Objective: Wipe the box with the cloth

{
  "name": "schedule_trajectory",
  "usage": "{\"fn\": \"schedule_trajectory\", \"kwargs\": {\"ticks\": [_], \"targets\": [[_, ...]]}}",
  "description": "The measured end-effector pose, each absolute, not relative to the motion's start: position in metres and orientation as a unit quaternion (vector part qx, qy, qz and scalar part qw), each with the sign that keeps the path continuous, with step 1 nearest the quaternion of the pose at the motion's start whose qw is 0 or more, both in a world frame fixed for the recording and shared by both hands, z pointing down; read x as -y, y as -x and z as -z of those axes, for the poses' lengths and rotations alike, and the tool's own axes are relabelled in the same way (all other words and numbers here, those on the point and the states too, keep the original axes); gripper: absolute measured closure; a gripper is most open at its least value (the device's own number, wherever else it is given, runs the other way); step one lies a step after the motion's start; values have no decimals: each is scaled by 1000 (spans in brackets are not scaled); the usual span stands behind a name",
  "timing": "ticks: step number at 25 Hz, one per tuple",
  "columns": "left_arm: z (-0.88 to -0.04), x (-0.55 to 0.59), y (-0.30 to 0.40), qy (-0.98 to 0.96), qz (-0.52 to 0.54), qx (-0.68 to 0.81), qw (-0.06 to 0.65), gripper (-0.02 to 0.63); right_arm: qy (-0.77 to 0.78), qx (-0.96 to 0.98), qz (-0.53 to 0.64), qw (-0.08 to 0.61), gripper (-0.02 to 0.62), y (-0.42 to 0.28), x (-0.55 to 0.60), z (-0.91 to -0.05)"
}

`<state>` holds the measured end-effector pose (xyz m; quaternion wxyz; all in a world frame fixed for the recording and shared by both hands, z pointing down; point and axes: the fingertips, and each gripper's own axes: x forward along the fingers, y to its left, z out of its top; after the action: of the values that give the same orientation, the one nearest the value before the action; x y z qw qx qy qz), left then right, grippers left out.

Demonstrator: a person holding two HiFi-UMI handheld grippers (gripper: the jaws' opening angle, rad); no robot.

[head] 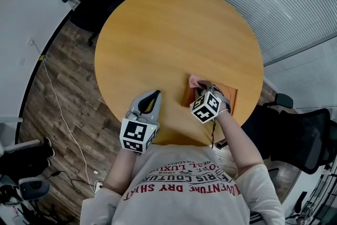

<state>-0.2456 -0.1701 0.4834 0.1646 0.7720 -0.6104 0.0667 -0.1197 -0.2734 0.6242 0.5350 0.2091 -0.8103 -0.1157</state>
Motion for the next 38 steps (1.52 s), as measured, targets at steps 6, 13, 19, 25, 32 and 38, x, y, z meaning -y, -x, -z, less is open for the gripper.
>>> {"fn": "schedule_trajectory", "kwargs": {"ticks": [6, 13, 19, 25, 32, 38], "targets": [[-483, 165, 251, -764, -66, 621, 161, 597, -181, 809, 92, 552, 563, 117, 265, -626], [-485, 158, 257, -757, -72, 628, 165, 597, -153, 809, 89, 561, 563, 116, 248, -626], [-489, 154, 253, -759, -77, 624, 168, 597, -141, 803, 103, 570, 565, 113, 235, -626], [-488, 154, 249, -763, -77, 620, 164, 597, -126, 795, 125, 580, 565, 107, 219, -625], [-493, 148, 240, -769, -83, 610, 170, 597, -100, 802, 101, 581, 564, 103, 192, -625], [-501, 142, 239, -768, -84, 609, 178, 597, -86, 807, 76, 580, 563, 101, 171, -628]]}}
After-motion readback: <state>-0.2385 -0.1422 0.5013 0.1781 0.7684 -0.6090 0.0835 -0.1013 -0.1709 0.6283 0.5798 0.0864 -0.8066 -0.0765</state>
